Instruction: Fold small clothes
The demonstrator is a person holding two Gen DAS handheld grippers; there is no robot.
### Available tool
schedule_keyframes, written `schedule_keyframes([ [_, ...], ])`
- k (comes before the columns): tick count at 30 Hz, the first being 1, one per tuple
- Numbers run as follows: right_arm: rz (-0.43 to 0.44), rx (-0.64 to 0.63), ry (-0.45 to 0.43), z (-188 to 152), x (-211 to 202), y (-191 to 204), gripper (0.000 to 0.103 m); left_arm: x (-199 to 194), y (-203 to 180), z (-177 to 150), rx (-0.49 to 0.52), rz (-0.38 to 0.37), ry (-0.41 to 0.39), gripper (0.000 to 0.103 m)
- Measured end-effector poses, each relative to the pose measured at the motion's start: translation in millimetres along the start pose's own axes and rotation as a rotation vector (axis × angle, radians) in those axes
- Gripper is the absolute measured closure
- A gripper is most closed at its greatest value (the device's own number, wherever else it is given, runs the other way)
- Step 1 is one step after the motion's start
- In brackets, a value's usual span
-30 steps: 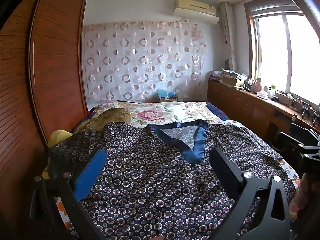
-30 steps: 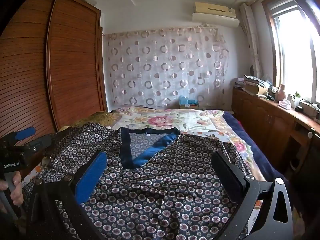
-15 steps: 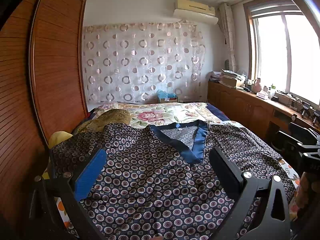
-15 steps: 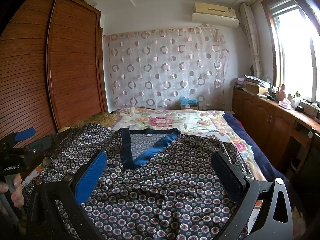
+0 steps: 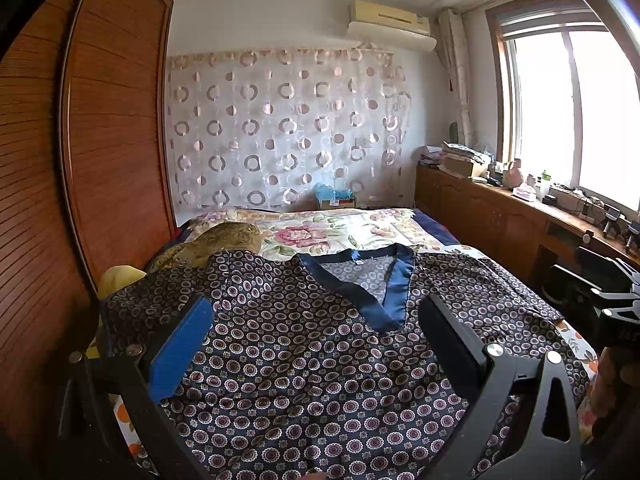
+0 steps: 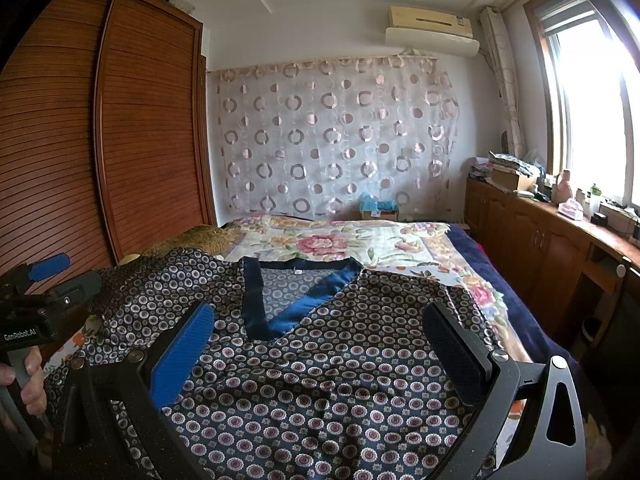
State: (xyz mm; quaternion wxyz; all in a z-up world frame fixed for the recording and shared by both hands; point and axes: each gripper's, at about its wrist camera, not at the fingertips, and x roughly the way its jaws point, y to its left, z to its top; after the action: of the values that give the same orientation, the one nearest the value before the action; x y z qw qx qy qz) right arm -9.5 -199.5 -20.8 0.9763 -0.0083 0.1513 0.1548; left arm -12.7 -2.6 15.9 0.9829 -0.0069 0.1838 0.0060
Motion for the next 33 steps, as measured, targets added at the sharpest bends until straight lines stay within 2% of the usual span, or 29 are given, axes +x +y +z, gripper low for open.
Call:
schedule_keyframes([
  [33, 0.004, -0.010, -0.005, 0.2, -3.0, -0.4, 0.000, -1.1, -1.8, -0.8, 0.005, -0.001, -0.014, 0.000],
])
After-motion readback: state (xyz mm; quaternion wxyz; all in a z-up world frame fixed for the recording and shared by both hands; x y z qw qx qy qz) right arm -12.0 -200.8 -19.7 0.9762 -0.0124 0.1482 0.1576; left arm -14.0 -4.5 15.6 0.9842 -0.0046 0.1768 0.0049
